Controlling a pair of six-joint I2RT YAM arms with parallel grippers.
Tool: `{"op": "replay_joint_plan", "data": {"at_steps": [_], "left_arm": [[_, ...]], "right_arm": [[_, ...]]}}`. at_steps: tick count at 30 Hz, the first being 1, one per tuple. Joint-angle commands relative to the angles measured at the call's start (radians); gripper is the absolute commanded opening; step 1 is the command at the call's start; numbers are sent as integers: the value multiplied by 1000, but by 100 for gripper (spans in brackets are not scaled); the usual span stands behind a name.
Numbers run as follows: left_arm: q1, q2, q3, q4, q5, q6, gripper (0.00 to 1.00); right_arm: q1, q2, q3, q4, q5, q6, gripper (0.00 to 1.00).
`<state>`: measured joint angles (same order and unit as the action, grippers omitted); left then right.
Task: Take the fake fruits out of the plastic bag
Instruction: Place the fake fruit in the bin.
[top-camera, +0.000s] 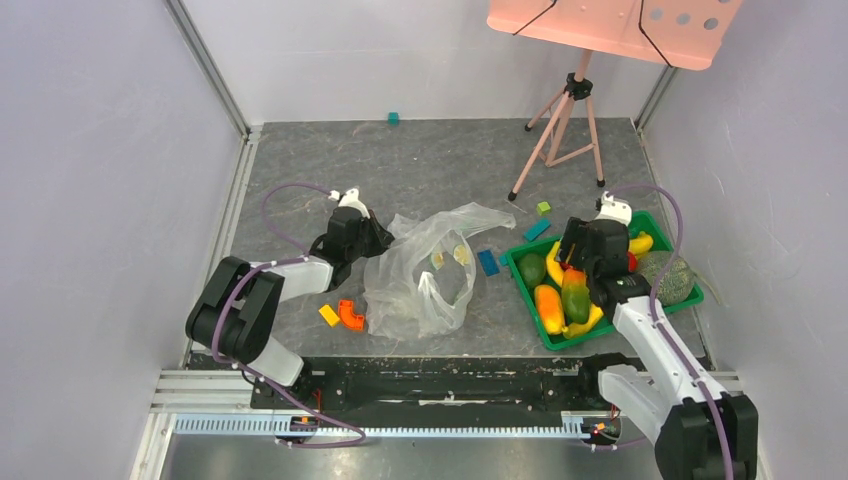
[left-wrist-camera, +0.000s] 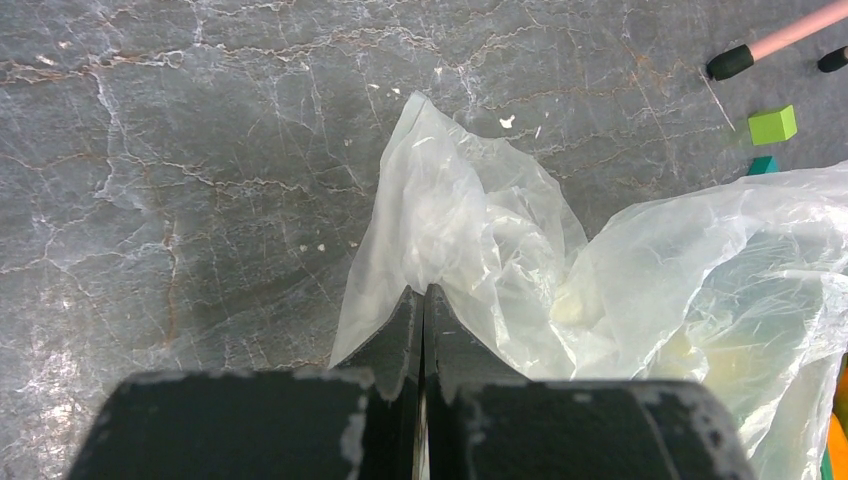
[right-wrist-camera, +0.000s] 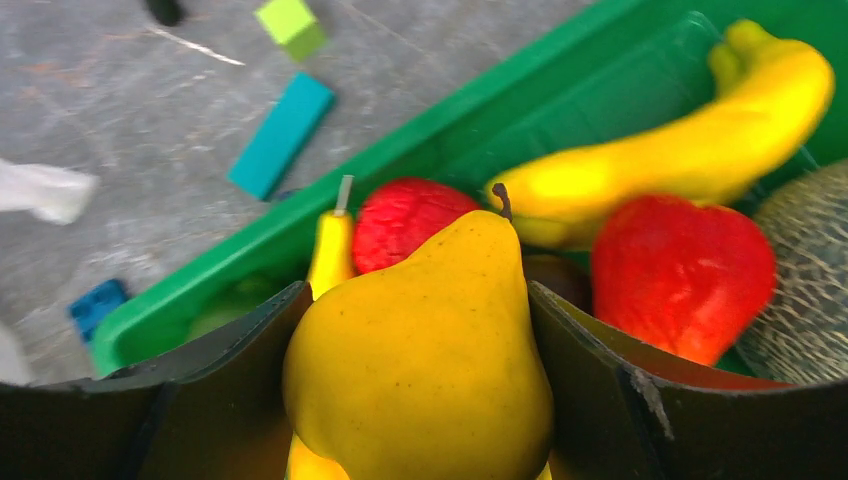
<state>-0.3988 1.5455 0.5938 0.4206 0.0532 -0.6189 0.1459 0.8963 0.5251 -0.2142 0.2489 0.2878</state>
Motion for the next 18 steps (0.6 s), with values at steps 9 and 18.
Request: {"op": "replay_joint_plan", "data": {"at_steps": [9, 18], "left_arm": [[4, 9, 29, 19, -4, 30, 2], [4, -17, 9, 123, 108, 67, 2]], "right_arm": [[-51, 94, 2, -26, 279, -47, 72], [-52, 47, 56, -36, 292, -48, 98]]}}
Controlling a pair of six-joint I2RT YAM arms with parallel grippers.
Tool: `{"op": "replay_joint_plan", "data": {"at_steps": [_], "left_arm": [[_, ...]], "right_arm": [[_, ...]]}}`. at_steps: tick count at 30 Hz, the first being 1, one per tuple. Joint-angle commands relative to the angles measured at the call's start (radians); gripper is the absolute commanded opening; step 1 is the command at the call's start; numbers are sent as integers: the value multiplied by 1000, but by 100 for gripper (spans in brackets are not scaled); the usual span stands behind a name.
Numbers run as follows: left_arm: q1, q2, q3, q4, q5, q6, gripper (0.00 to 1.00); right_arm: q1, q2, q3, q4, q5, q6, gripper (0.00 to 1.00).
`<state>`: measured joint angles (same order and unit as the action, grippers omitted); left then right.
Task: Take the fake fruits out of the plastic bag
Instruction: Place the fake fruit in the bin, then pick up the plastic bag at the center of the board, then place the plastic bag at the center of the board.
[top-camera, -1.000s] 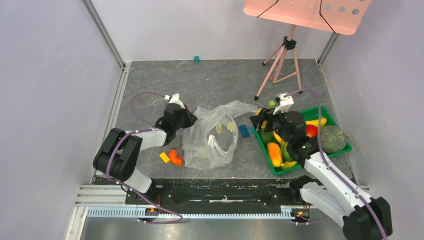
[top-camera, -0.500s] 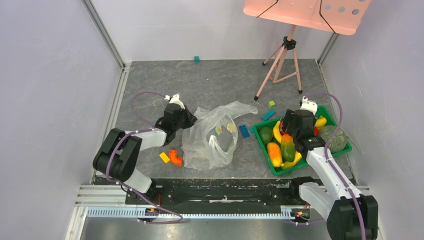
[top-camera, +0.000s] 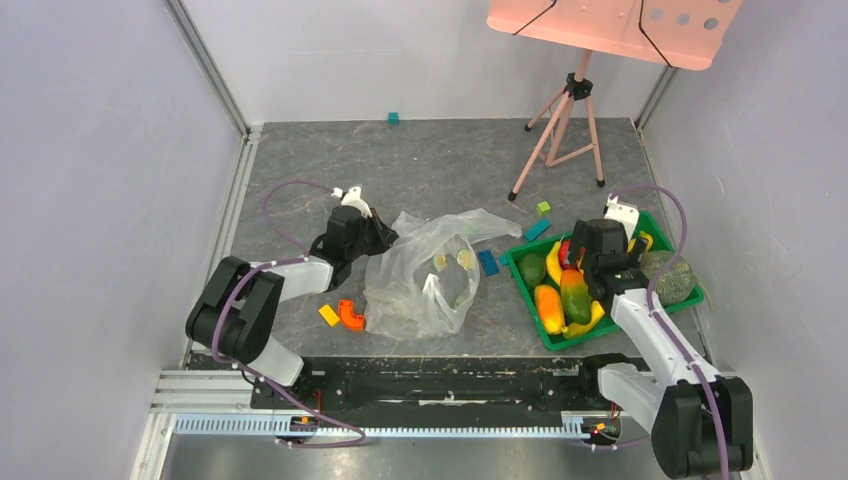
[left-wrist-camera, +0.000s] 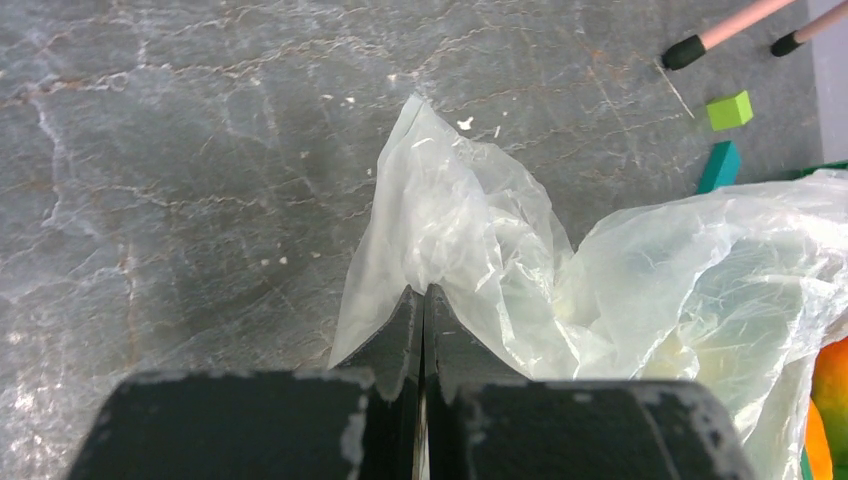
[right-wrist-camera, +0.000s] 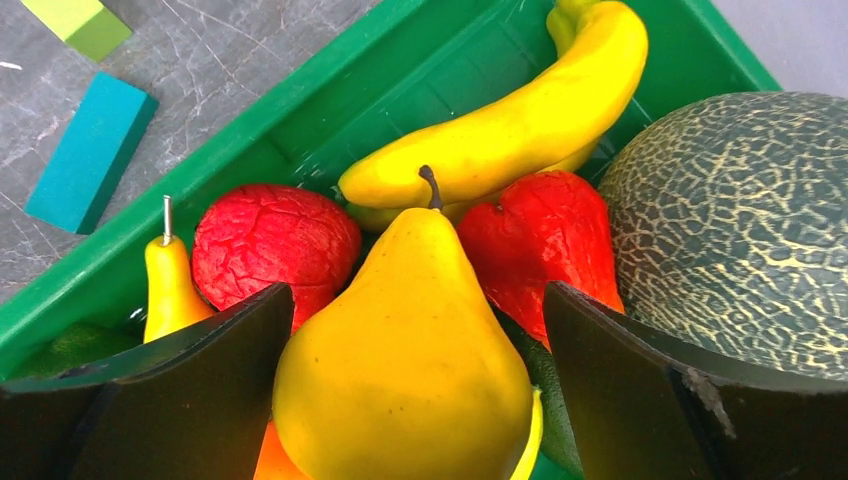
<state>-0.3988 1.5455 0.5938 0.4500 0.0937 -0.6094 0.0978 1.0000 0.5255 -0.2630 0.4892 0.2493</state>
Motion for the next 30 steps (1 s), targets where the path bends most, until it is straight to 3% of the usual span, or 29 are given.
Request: {"op": "replay_joint_plan", "data": {"at_steps": [1, 12, 15, 18, 23, 24, 25, 27, 28, 30], "left_arm": [[3, -25, 10, 99, 81, 61, 2], [3, -166, 98, 257, 335, 16, 2], [5, -174, 191, 180, 379, 60, 2], [7, -174, 302, 21, 328, 135, 2], [34, -160, 460, -241, 67, 198, 3], [42, -146, 510, -313, 14, 210, 8], [49, -135, 545, -378, -59, 220, 28], [56, -120, 608, -514, -189, 205, 83], [59, -123, 610, -535, -212, 196, 94], [59, -149, 577, -524, -205, 184, 100]], "right_arm": [[-5, -71, 63, 5, 61, -10, 98], [-4, -284, 74, -22, 54, -18, 98], [-4, -325, 70, -29, 40, -26, 98], [-4, -358, 57, -37, 29, -24, 98], [-4, -380, 41, -37, 15, -25, 98], [-4, -381, 39, -36, 11, -25, 98], [-4, -382, 39, -36, 6, -25, 98], [-5, -384, 36, -31, -9, -22, 98], [-4, -386, 35, -29, -21, -23, 98], [-5, -389, 30, -17, -46, -21, 98]]}}
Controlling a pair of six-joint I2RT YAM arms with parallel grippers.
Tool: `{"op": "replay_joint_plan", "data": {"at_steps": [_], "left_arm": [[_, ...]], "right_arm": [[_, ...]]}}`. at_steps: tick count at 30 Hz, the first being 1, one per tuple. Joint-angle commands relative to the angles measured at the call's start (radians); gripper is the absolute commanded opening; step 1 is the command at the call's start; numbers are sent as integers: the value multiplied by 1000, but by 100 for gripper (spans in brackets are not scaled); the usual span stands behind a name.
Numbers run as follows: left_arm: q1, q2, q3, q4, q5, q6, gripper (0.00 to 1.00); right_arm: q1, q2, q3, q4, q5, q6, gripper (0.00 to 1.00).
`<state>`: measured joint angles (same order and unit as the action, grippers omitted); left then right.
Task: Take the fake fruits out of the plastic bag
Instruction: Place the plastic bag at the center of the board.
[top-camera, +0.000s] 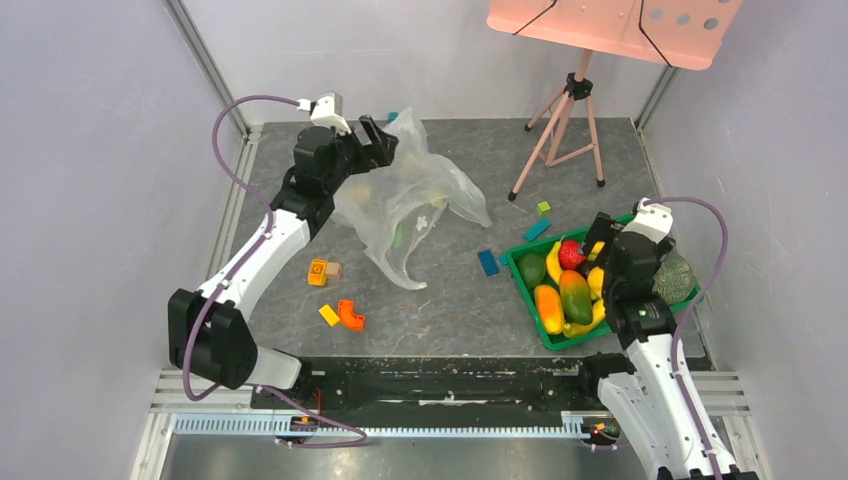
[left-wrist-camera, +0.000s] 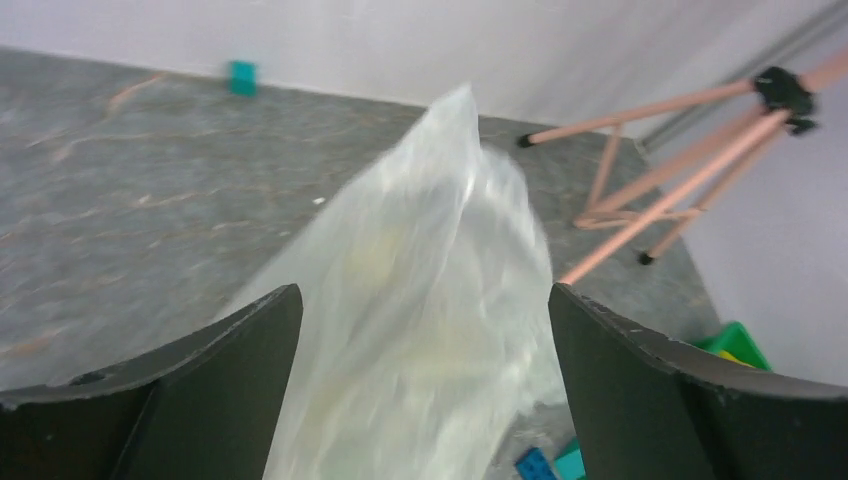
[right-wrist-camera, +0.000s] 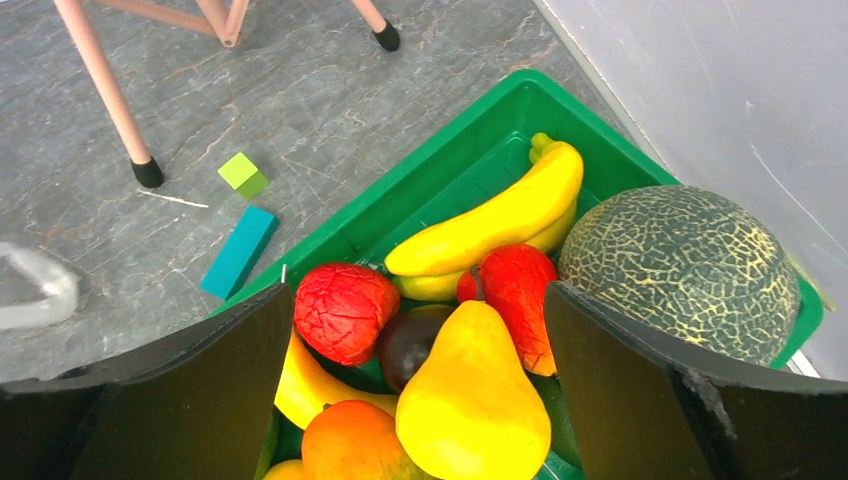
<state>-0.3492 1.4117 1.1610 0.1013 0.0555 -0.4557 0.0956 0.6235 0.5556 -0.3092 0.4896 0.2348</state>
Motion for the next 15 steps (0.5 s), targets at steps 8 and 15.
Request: {"op": "replay_joint_plan", "data": {"at_steps": [8, 15], "left_arm": [[-1, -95, -32, -302, -281, -77, 100], [-164, -157, 53, -532, -561, -98, 100]], "right_arm": [[-2, -62, -95, 168, -322, -33, 98], [-2, -100, -189, 315, -447, -3, 98]]}}
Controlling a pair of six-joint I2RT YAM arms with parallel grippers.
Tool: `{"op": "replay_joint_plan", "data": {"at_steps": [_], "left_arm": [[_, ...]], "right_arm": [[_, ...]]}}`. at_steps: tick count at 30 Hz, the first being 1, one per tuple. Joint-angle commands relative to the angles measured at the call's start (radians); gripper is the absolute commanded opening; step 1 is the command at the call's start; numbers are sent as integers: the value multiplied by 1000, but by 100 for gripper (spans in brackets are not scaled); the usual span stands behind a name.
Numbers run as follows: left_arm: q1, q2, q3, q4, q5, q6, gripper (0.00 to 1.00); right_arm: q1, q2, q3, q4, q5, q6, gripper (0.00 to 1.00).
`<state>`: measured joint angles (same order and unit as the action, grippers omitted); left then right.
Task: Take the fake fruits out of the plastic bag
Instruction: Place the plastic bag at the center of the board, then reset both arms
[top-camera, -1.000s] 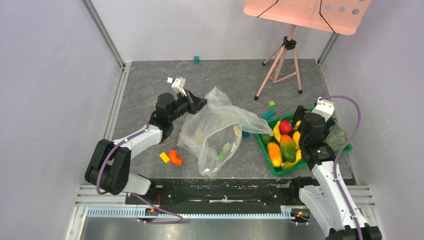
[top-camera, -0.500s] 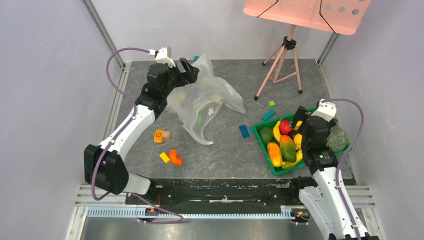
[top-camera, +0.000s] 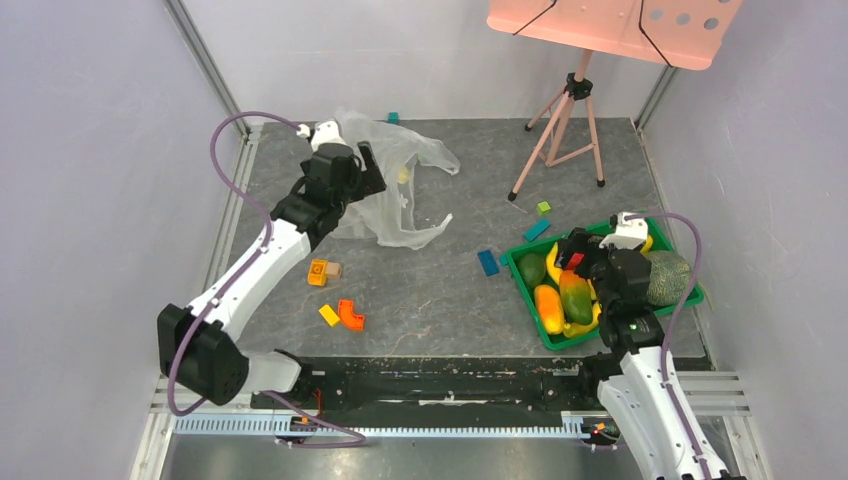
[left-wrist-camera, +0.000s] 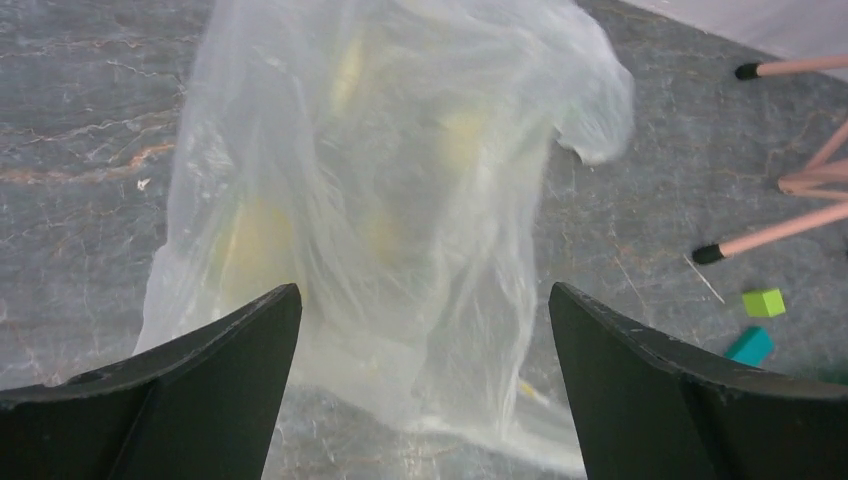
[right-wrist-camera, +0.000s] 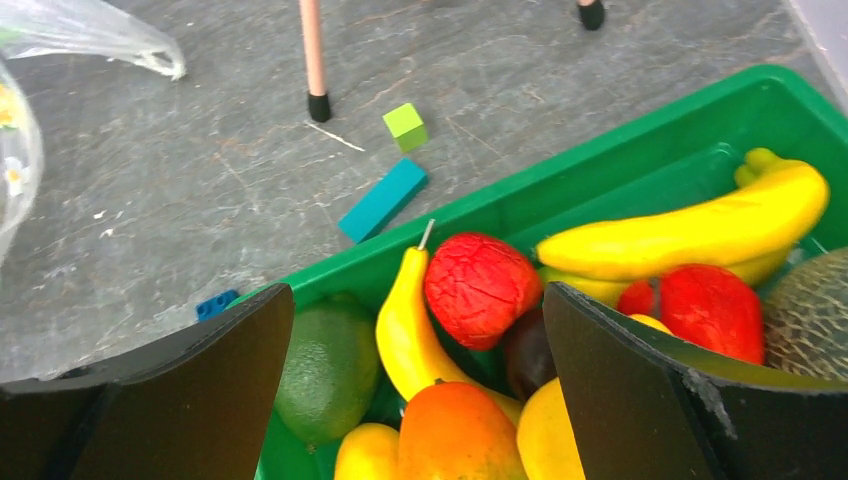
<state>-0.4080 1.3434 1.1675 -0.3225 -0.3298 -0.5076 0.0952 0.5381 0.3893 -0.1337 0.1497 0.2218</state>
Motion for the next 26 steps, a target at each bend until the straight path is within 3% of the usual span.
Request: {"op": "replay_joint_plan", "data": {"at_steps": [1, 5, 16, 26], "left_arm": [[-137, -117, 22, -108, -178, -51, 100], [-197, -215, -92, -126, -145, -81, 100], [-201, -504, -341, -213, -174, -96, 100], [-201, -569, -420, -198, -229, -111, 100]], "right_arm": [[-2, -11, -24, 157, -114, 10, 98], [-2, -7, -35, 165, -119, 15, 98], [-2, -43, -131, 251, -147, 54, 98], [-2, -42, -127, 238, -129, 42, 98]]}}
